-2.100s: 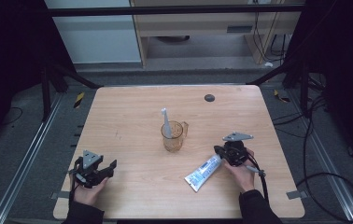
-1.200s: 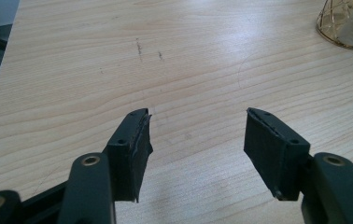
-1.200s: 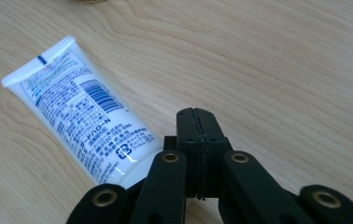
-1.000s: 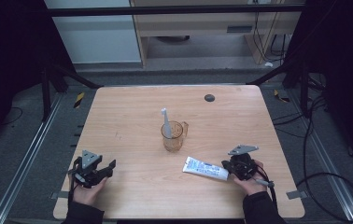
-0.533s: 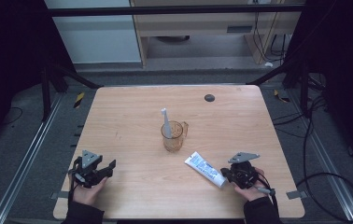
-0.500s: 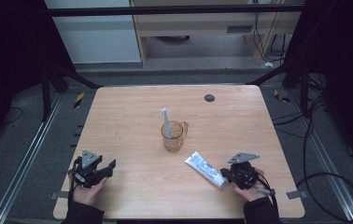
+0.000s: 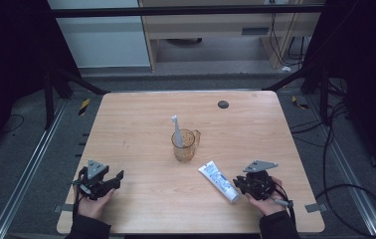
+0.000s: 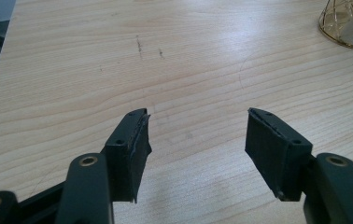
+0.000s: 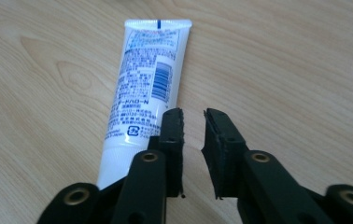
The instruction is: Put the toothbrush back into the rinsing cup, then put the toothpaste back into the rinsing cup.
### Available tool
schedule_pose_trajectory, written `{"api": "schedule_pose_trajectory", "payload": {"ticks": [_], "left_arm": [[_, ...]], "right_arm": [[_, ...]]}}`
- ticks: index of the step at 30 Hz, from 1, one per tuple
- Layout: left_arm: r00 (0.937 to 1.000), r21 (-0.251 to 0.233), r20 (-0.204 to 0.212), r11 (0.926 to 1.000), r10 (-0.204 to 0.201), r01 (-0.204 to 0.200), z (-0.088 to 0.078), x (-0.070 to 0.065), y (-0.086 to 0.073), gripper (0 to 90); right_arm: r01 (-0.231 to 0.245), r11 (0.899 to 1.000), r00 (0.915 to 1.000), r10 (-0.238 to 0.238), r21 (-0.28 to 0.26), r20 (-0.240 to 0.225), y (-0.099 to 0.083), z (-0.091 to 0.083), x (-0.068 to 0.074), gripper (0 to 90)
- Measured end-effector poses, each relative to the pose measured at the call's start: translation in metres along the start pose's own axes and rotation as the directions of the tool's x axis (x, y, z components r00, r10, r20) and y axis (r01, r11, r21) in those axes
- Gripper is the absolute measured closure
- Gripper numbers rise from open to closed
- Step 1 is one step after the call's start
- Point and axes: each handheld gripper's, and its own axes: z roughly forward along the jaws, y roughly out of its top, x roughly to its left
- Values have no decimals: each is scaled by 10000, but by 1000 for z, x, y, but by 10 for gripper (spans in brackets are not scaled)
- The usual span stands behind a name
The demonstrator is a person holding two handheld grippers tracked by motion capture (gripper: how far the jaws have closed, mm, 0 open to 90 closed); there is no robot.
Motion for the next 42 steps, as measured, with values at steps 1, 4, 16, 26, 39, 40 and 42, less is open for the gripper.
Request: {"api": "schedule_pose_trajectory", "payload": {"ticks": [1,4,16,26,39,40,42], "left_arm": [[10000,-9,5,10000,-5,5,0,0,0,388],[10000,-4,8,10000,-5,5,1,0,0,386],[10000,90,27,9999,64,-64,2,-1,0,382],[10000,239,67,9997,68,-70,4,-1,0,379],[9999,387,55,9992,106,-108,6,-2,1,375],[9999,408,64,9991,123,-126,7,-2,1,375],[9999,421,86,9990,141,-145,7,-2,1,375]], "right_arm": [[-69,10000,10000,68,-40,-29,2,-1,0,716],[-58,9999,10000,58,-144,-18,6,-5,1,660],[54,10000,10000,-54,-29,-62,26,-7,11,463],[74,9995,10000,-74,308,6,32,3,16,400],[168,9966,9993,-142,801,-338,42,17,27,397],[208,9959,9991,-175,880,-379,42,18,28,397],[208,9944,9992,-170,1038,-368,42,21,29,395]]}}
